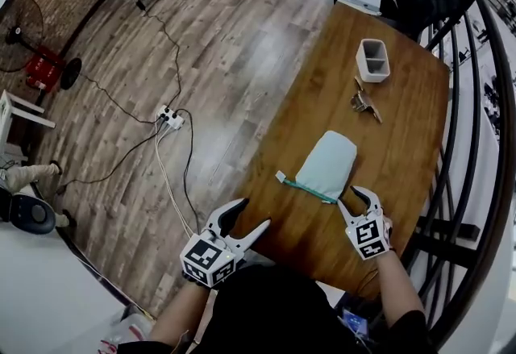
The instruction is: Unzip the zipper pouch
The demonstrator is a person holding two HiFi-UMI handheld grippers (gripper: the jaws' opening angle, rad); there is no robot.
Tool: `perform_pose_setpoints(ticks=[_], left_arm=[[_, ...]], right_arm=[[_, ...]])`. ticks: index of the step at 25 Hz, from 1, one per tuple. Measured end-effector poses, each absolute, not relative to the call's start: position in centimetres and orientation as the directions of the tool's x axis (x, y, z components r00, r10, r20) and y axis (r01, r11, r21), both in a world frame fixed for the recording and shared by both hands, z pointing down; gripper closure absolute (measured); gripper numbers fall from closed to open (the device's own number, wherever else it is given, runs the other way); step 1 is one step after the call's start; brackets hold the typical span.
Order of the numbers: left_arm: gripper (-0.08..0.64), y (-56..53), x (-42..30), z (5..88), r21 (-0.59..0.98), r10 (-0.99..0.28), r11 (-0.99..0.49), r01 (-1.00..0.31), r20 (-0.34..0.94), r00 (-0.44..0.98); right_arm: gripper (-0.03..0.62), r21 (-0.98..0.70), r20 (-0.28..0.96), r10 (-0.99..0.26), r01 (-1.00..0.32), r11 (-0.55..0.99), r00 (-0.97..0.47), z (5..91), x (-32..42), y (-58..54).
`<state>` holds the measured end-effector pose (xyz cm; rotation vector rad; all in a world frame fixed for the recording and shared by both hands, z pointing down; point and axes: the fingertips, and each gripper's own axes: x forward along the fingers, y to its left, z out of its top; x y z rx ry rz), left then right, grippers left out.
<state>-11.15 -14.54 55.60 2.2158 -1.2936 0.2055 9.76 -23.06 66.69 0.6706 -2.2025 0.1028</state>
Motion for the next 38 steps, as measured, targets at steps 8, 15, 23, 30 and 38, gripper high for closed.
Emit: perform_pose_setpoints(ticks=[8, 15, 23, 30, 38], left_arm=[[0.279, -14.5, -10.8, 56.1, 0.405, -0.743, -0.373, -0.835, 0.408, 0.530], [0.279, -14.1, -10.1, 56.6, 0.409, -0.724, -0.382, -0.829, 0.425, 0.543], [0.279, -14.0, -9.3, 56.7, 0.421, -0.705, -0.397, -0.815, 0.429, 0.565], [0.284, -14.2, -8.8, 56.8, 0.419, -0.688, -0.425, -0.802, 0.427, 0.587], [0.293, -15.0, -5.6, 57.1, 0.426, -0.637, -0.503, -0.752, 0.406, 0.655]], right_arm=[[0.353, -0.150, 0.757, -0.383, -0.711, 0.687, -0.529, 69.0, 9.5, -24.5], [0.412, -0.268, 0.777, -0.331, -0.757, 0.596, -0.535, 70.3, 8.4, -24.0], [0.560, -0.286, 0.769, -0.303, -0.728, 0.624, -0.562, 69.9, 7.1, -22.8], [0.589, -0.443, 0.692, -0.308, -0.721, 0.534, -0.653, 67.5, 6.3, -22.2], [0.589, -0.635, 0.545, -0.338, -0.641, 0.430, -0.767, 62.2, 6.4, -21.5]])
